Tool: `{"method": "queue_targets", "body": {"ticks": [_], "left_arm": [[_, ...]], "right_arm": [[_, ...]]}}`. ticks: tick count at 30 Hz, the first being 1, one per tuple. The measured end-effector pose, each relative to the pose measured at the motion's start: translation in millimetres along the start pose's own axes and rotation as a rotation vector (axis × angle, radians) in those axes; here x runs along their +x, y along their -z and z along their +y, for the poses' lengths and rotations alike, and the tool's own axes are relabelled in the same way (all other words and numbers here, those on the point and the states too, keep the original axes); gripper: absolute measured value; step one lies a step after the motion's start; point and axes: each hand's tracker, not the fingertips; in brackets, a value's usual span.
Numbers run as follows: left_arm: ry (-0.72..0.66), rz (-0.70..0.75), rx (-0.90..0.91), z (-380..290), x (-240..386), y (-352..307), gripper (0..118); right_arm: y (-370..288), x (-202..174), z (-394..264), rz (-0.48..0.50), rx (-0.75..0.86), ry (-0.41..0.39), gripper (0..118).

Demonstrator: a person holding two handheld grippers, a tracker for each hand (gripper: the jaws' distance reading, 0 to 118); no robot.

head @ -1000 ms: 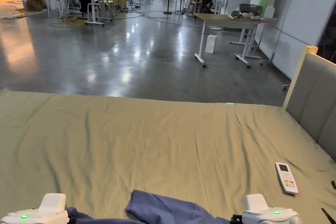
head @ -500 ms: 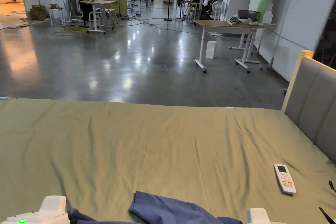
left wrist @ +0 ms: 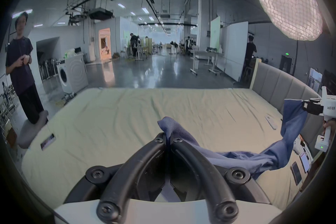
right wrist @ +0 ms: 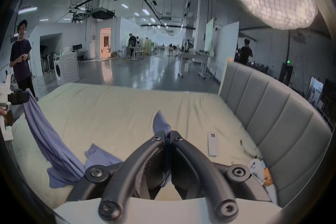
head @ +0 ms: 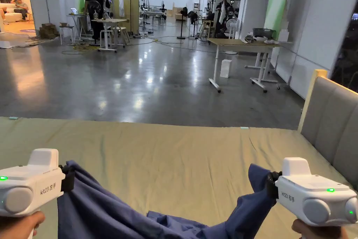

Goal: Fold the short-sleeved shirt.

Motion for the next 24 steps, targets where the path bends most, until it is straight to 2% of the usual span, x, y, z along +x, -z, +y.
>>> {"method": "queue_targets", "body": {"ticks": [8,12,14,18,24], "left_arm": [[-0.033,0.11,0.079,65.0,-48.5,-40.4,4],[-0.047,0.153,0.093,81.3,-65.8,-49.8,4],[-0.051,0.174,0.093,86.8,-72.6,-49.6,4],[-0.06,0.189,0.087,96.7,-78.1,-43.0,4],[-0.029,0.191,0.077,114.6,-69.2,-24.5,4]], "right_arm": [[-22.7,32.7,68.2,-0.117,0.092,-0.02,5],[-28.3,45.9,87.1,-0.136,0.107,-0.021,5],[-29.3,48.4,93.8,-0.155,0.118,-0.04,5],[-27.4,50.5,106.5,-0.164,0.14,-0.026,5],[-18.9,38.3,130.4,-0.184,0.16,-0.053,5]]}}
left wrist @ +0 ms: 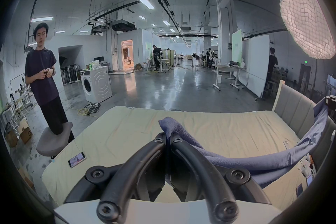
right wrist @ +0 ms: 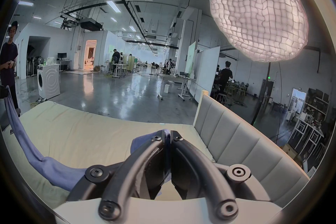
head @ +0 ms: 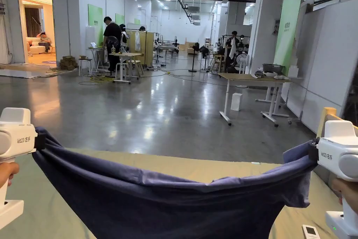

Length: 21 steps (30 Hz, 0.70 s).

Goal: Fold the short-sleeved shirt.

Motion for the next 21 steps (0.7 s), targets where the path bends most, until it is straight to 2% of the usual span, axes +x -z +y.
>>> {"method": "queue_targets", "body": {"ticks": [10,14,21], "left_arm": [[-0.007,0.03,0.004,42.6,0.2,43.3,4],[-0.008,0.029,0.019,60.3,5.0,55.1,4],[0.006,0.045,0.043,70.3,14.0,67.5,4]], "right_arm": [[51.3,10.4,48.1,-0.057,0.011,0.01,5],[87.0,17.9,62.1,-0.067,0.019,0.07,5],[94.7,10.5,67.8,-0.068,0.052,0.066,5]]}}
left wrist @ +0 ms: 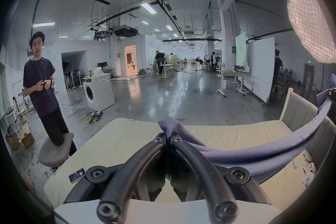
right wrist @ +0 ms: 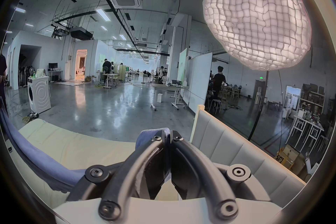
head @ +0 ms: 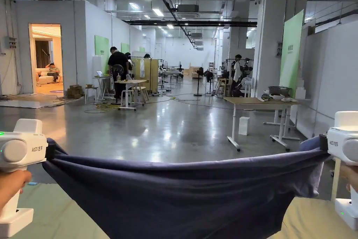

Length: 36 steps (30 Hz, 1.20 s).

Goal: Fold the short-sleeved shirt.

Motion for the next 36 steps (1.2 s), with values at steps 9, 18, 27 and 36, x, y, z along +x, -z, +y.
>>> {"method": "queue_targets", "body": {"ticks": [9,18,27,36], "left_arm": [[0.002,-0.03,-0.089,-91.0,0.4,-8.5,4],[0.007,-0.102,-0.198,-231.6,7.7,-66.7,4],[-0.009,-0.131,-0.346,-363.9,-11.3,-119.1,4],[-0.074,-0.064,-0.449,-431.0,-33.2,-115.0,4]], "right_arm": [[-13.7,2.1,-95.5,0.031,-0.102,-0.011,5],[-90.2,-4.9,-236.3,0.087,-0.243,-0.071,5],[-200.8,-28.4,-334.1,0.111,-0.39,-0.154,5],[-209.3,-22.8,-387.5,0.104,-0.475,-0.148,6]]}}
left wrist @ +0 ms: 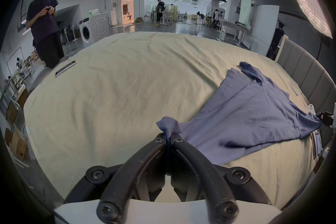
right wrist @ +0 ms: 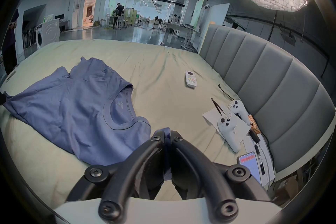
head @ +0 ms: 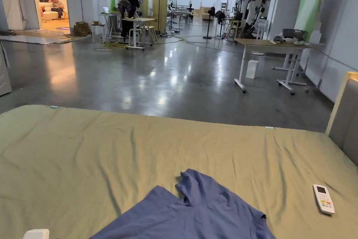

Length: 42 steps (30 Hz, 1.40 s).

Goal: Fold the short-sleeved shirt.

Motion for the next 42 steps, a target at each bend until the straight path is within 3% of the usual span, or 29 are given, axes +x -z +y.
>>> {"method": "queue_targets", "body": {"ticks": [1,3,4,5,6,8,16,18,19,21,23,25,27,30,35,42], "left_arm": [[0.001,0.001,-0.003,-2.3,1.7,-4.8,4],[0.0,0.002,0.001,-1.8,-1.2,-7.4,21],[0.015,0.047,0.023,-0.8,-3.5,-9.7,35],[0.019,0.069,0.042,0.4,-4.2,-14.3,53],[0.018,0.077,0.054,2.3,-6.2,-18.0,64],[0.013,0.086,0.081,7.9,-7.2,-27.8,74],[0.079,-0.025,0.29,43.0,56.0,-85.9,73],[0.092,-0.062,0.351,49.8,74.2,-96.8,66],[0.095,-0.08,0.388,53.0,86.2,-105.4,59],[0.085,-0.072,0.461,58.1,106.4,-121.0,55],[0.056,-0.079,0.521,62.9,123.9,-131.0,35],[0.072,-0.112,0.552,68.2,139.1,-138.3,23],[0.094,-0.115,0.554,72.0,151.8,-141.8,7],[0.101,-0.143,0.564,73.9,162.2,-144.0,0],[0.131,-0.168,0.533,67.6,164.0,-138.3,0],[0.028,-0.134,0.331,42.6,105.0,-102.4,0]], "right_arm": [[-2.7,-0.5,1.0,0.003,0.001,0.0,7],[-14.2,-1.1,6.6,0.003,0.017,-0.016,25],[-20.0,-3.0,8.8,-0.003,0.046,-0.027,44],[-26.0,-5.1,11.9,-0.009,0.078,-0.034,72],[-22.8,-5.2,12.0,-0.016,0.101,-0.026,82],[-37.3,-10.4,23.1,-0.06,0.171,-0.014,81],[-81.6,-56.8,70.7,0.123,0.421,0.096,82],[-94.4,-72.5,81.5,0.147,0.465,0.122,75],[-101.3,-79.5,88.2,0.148,0.508,0.113,62],[-109.6,-89.5,97.8,0.165,0.514,0.149,49],[-115.4,-98.8,103.8,0.177,0.532,0.181,21],[-117.3,-106.1,108.0,0.161,0.578,0.151,20],[-116.2,-111.2,109.4,0.155,0.587,0.148,3],[-117.0,-113.5,109.1,0.148,0.593,0.159,1],[-114.1,-118.2,103.1,0.125,0.588,0.128,0],[-93.7,-122.9,90.6,0.166,0.5,0.106,0]]}}
